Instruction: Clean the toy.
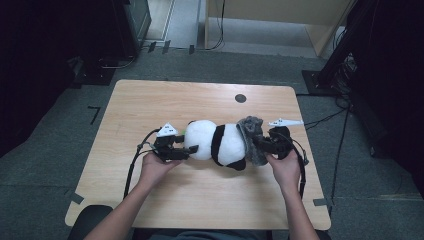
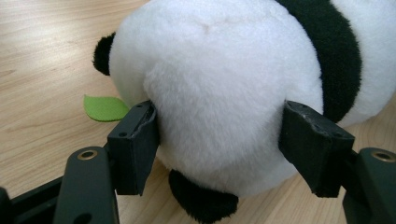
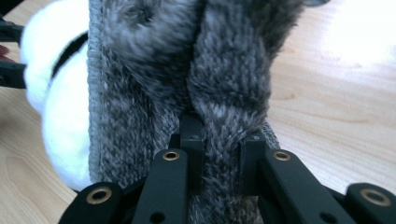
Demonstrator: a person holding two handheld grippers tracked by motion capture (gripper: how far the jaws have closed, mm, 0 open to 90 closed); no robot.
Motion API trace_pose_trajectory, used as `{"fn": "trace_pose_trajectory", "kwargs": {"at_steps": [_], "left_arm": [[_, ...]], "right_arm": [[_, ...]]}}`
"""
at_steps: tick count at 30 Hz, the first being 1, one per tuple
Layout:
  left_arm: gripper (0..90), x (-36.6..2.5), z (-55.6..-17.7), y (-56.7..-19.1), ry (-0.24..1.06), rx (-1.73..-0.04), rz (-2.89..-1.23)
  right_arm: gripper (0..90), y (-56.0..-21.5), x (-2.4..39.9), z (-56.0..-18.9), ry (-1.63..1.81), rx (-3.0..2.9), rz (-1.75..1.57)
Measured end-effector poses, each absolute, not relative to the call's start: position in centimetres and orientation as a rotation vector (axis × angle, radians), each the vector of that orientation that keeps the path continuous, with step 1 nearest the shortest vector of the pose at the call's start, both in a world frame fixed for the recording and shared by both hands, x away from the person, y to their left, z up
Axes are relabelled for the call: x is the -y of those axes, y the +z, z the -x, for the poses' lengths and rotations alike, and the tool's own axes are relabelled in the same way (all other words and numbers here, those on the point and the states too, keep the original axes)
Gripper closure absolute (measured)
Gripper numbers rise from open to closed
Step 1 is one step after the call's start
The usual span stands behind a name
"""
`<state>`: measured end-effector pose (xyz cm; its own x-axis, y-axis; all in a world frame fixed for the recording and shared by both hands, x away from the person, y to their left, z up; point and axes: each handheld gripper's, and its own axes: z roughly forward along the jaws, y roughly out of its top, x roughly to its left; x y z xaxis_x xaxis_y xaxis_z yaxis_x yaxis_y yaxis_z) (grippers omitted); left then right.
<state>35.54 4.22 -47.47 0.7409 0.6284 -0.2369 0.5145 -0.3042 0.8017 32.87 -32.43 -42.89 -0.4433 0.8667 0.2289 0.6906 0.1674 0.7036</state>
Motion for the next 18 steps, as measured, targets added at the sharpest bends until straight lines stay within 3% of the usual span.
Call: {"fn": "trace_pose_trajectory", "kwargs": {"at_steps": [18], "left_arm": [[29.8, -4.4, -35.6, -47.7, 0.147, -0.870, -1.966]], "right_arm": [[79.0, -46.3, 32.0, -33.3, 1.028, -2.287, -1.628]]}}
